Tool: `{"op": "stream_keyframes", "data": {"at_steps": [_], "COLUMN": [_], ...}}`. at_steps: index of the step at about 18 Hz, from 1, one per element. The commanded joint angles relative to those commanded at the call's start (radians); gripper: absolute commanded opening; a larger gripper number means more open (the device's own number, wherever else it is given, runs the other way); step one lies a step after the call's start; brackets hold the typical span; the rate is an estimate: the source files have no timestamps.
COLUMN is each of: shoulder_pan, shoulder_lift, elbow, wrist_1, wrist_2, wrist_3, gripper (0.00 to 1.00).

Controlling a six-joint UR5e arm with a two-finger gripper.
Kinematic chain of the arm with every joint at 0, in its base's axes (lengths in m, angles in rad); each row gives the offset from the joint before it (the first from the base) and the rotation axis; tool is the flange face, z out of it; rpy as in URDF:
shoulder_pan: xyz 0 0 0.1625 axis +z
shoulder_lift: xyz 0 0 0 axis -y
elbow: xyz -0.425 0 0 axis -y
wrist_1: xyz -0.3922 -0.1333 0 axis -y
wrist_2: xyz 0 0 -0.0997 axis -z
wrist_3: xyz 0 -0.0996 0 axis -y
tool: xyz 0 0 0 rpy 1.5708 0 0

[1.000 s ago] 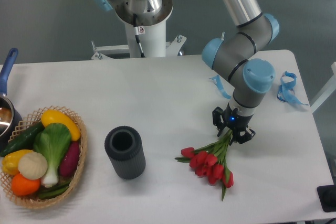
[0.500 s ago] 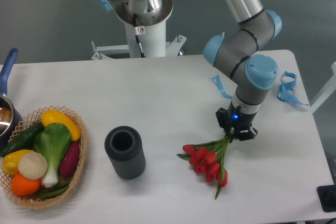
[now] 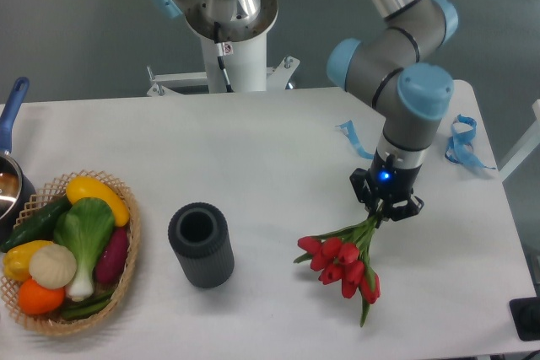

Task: Pick up the flowers from the table
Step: 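Lift the grasped red tulips up off the table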

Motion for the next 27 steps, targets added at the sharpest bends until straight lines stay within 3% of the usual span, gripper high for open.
{"op": "stream_keyframes", "data": {"at_steps": [9, 14, 27], "shoulder_pan": [0.018, 0.069, 0.091], "shoulder_lift": [0.158, 0.183, 0.197], "elbow": [-0.012, -0.034, -0.032], "wrist_1": [0.0, 0.002, 0.002], "wrist_2": [-0.415, -0.481, -0.49], "wrist_3": [-0.138, -0.166, -0.167], "gripper": [0.17, 0.17, 0.17]}}
